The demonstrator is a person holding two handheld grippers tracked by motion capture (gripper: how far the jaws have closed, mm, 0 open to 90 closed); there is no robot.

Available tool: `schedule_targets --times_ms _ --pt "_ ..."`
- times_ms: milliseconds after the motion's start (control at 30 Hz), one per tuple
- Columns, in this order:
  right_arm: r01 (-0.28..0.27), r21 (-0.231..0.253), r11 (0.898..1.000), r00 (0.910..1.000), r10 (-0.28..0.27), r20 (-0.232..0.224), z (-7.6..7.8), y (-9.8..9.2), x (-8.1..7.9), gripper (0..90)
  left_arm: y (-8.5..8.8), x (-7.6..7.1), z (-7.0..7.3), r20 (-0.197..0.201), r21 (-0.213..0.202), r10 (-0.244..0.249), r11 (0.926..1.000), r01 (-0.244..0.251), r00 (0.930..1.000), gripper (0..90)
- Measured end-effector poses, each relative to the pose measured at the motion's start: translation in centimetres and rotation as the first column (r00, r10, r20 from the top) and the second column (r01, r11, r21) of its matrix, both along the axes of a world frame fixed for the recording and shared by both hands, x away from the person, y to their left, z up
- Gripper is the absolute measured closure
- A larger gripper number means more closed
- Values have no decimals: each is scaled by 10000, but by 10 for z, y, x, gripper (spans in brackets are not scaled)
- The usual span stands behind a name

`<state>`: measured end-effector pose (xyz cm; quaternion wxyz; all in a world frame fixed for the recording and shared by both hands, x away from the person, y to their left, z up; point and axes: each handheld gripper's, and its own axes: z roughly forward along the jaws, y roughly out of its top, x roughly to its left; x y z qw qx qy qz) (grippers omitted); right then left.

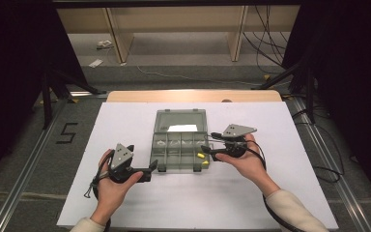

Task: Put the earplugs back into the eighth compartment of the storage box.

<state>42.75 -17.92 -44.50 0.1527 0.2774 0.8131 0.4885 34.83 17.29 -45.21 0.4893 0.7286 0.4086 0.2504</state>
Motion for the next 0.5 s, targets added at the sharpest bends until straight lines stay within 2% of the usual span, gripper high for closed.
schedule_targets --times_ms 267,500 --pt "508 249 9984 9986 -511 118 7 -9 4 333 0 0 -2 13 162 -61 9999 61 10000 6" --pt "698 292 9971 9974 -702 135 10 -14 4 332 -1 -1 -1 21 207 -64 9998 63 10000 6"
